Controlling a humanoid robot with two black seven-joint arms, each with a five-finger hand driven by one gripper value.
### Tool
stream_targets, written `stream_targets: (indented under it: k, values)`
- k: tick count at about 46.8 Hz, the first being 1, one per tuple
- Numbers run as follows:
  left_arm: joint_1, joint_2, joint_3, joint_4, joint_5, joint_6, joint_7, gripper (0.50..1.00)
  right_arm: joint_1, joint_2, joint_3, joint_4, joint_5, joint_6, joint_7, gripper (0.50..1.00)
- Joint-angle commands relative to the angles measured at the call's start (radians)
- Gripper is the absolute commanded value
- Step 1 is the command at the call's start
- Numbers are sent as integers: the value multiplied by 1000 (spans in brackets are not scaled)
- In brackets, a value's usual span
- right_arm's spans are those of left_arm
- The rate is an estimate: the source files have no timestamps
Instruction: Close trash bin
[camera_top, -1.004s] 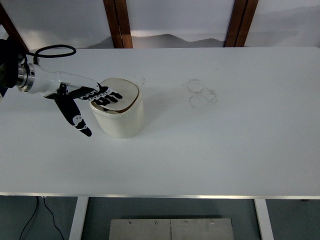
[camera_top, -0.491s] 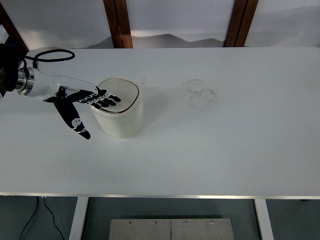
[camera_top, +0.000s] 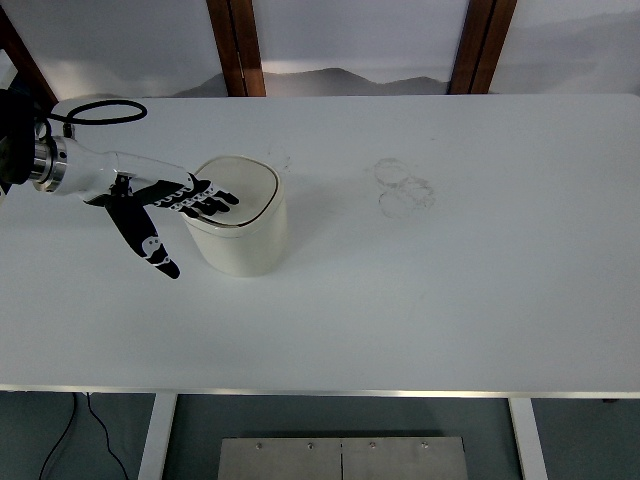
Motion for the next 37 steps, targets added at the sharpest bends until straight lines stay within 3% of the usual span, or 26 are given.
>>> stream_targets:
  k: [1, 37]
  values:
    - [5, 0, 0, 0, -1, 0, 0, 1000, 0, 0, 0, 0, 0, 0, 0, 995]
    - [37, 24, 0, 20, -13, 0, 0, 1000, 0, 0, 0, 0, 0, 0, 0, 995]
